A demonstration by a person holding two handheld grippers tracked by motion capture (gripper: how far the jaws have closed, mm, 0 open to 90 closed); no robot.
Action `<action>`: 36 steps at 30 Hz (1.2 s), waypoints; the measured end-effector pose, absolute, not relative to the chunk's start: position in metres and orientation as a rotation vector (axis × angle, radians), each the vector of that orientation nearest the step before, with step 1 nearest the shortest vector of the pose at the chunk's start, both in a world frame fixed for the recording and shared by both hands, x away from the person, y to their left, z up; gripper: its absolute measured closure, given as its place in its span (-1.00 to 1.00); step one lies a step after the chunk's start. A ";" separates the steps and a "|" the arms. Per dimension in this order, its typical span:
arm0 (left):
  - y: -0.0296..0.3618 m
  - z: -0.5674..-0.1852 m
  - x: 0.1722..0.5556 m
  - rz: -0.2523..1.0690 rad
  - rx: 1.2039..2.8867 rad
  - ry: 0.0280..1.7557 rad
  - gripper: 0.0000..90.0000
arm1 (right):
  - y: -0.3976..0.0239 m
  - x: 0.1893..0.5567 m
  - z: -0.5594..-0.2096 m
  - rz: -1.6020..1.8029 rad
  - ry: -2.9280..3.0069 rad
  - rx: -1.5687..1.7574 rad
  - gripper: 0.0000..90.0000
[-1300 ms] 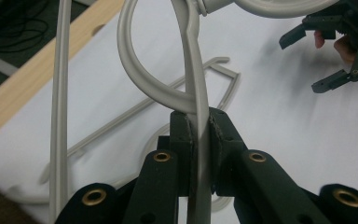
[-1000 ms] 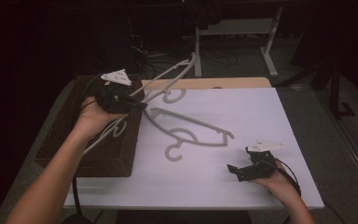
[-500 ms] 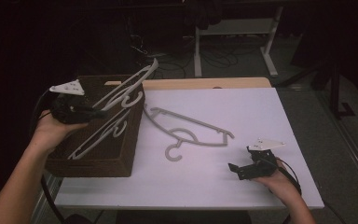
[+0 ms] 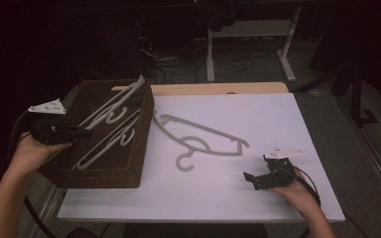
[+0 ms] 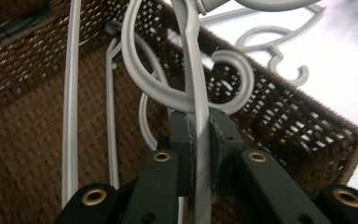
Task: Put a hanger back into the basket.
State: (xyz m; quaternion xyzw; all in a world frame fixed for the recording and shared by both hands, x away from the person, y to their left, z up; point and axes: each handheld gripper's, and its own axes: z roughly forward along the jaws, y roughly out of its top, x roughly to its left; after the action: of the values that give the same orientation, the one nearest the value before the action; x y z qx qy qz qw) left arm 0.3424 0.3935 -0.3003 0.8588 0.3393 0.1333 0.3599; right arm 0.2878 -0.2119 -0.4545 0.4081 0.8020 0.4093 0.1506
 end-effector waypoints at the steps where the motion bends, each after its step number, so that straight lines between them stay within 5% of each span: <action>1: 0.395 -0.302 0.342 0.341 2.216 0.883 0.82 | -0.212 0.288 -0.455 1.176 2.304 1.171 -1.00; 36: 0.379 -0.356 0.381 0.163 2.357 0.954 0.81 | -0.215 0.289 -0.454 1.179 2.294 1.180 -1.00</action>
State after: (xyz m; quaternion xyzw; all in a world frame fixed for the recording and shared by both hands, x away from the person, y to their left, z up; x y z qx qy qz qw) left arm 0.3806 0.3786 -0.3557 0.8845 0.3582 0.0611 0.2926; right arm 0.2891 -0.2149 -0.4539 0.4111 0.7994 0.4107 0.1523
